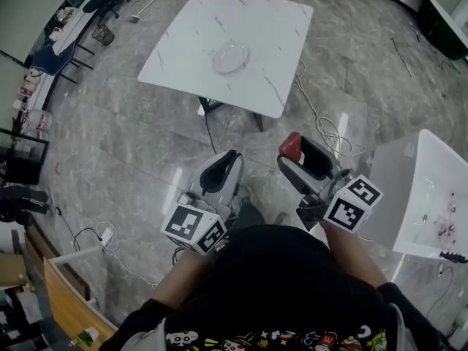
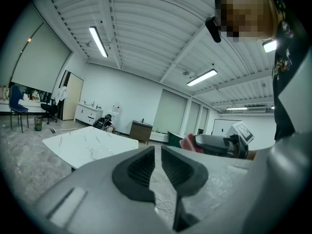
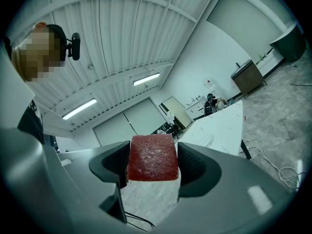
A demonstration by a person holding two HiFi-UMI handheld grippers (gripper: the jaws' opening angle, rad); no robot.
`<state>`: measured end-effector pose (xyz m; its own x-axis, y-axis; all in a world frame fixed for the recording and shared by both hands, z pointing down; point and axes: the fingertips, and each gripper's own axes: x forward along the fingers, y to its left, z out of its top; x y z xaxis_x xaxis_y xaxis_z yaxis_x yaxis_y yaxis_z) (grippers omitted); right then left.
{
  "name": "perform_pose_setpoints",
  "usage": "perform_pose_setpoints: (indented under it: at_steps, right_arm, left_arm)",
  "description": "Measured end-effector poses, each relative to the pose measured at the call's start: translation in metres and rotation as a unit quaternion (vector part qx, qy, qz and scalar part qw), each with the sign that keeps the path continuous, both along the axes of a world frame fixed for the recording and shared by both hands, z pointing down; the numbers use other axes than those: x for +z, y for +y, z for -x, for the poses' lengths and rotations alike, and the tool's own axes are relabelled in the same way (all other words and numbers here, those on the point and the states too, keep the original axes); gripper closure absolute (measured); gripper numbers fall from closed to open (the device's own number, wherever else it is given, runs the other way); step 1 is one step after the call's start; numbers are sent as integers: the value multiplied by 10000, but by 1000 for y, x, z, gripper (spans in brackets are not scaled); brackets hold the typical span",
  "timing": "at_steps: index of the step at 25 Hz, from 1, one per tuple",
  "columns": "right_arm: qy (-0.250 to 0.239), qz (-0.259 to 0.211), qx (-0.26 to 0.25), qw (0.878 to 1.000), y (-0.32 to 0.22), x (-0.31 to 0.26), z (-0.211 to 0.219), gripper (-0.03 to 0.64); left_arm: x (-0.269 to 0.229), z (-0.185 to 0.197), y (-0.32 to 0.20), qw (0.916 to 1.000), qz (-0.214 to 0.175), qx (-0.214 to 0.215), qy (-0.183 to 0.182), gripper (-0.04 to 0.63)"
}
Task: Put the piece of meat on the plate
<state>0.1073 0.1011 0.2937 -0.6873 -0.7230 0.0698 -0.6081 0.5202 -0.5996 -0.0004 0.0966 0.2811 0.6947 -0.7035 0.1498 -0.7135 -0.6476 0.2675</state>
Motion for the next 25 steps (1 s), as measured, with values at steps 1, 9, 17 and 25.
perform_pose_setpoints:
  at_steps: [1, 9, 17, 25]
  right_arm:
    - [5, 7, 19, 10000, -4, 0, 4, 285]
    - [97, 9, 149, 9998, -31, 0, 33, 285]
    - [122, 72, 314, 9994, -50, 3, 62, 285]
    - [197, 123, 524, 9984, -62, 9, 85, 285]
  left_arm:
    - [-1, 3, -5, 10000, -5, 21, 5, 552]
    - [0, 34, -33, 9999, -62, 144, 48, 552]
    - [0, 64, -56, 9996, -33, 260, 95, 552]
    - [6, 87, -75, 9988, -8, 467, 128, 552]
